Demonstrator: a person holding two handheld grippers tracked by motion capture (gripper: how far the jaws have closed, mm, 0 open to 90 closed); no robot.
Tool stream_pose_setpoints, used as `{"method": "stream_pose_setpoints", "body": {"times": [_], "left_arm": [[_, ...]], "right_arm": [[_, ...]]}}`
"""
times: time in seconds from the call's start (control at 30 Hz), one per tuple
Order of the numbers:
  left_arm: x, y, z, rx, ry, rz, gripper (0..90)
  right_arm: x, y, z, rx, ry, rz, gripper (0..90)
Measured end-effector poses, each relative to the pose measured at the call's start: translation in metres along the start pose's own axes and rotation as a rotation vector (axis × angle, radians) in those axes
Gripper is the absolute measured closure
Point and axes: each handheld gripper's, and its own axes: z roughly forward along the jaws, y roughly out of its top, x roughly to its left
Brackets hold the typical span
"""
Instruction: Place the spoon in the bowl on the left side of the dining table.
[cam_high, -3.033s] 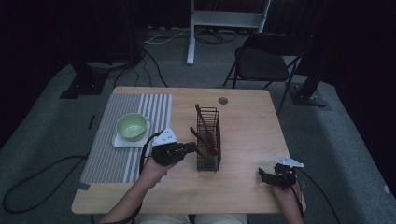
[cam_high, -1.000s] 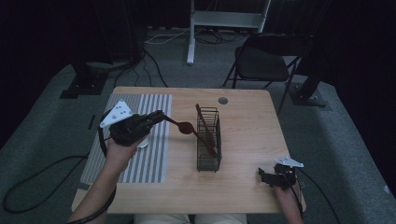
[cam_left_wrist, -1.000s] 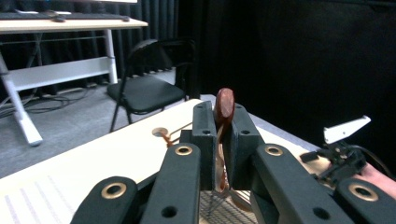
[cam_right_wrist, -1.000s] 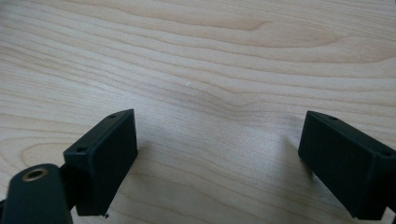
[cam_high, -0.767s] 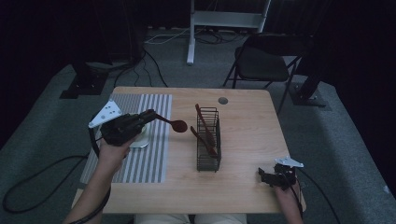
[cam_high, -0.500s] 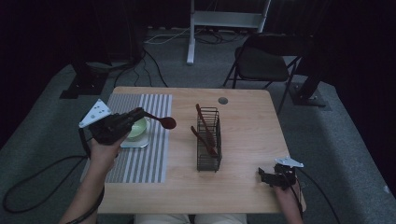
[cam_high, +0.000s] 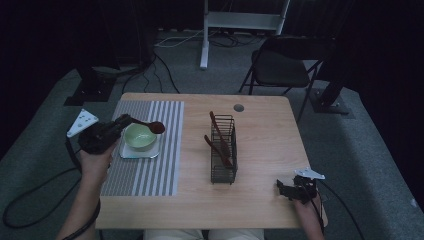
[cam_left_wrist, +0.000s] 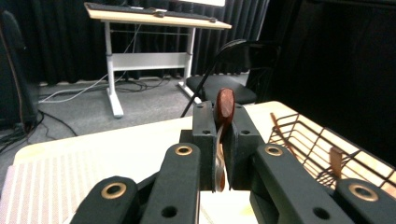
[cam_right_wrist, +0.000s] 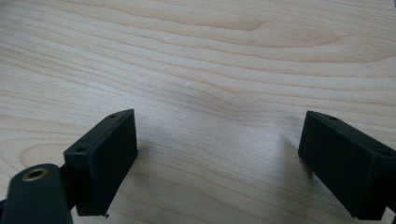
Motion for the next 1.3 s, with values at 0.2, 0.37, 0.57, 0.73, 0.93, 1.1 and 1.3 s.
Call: {"method": "stream_pose_setpoints", "body": {"times": [0.2, 0.37, 0.57, 0.73, 0.93, 1.1, 1.3], "left_arm": [[0.013, -0.010, -0.002, 0.002, 0.060, -0.019, 84.1], [0.025, -0.024, -0.002, 0.005, 0.127, -0.038, 84.1], [0.039, -0.045, 0.006, 0.020, 0.177, -0.091, 84.1], [0.047, -0.061, 0.015, 0.037, 0.226, -0.121, 84.1], [0.055, -0.078, 0.024, 0.031, 0.245, -0.195, 84.1], [0.059, -0.090, 0.034, 0.056, 0.251, -0.239, 84.0], [0.065, -0.099, 0.037, 0.045, 0.243, -0.302, 83.5]], "right_arm": [[0.000, 0.000, 0.000, 0.001, -0.001, 0.002, 11.0], [0.000, 0.000, 0.000, 0.001, -0.001, 0.002, 11.1], [0.000, 0.000, 0.000, 0.001, -0.002, 0.003, 11.0], [0.001, 0.000, 0.000, 0.000, -0.002, 0.002, 11.0], [0.001, 0.000, 0.000, 0.000, -0.002, 0.002, 11.0], [0.001, 0.000, 0.000, 0.000, -0.002, 0.002, 11.1], [0.001, 0.000, 0.000, 0.000, -0.002, 0.002, 11.1]]}}
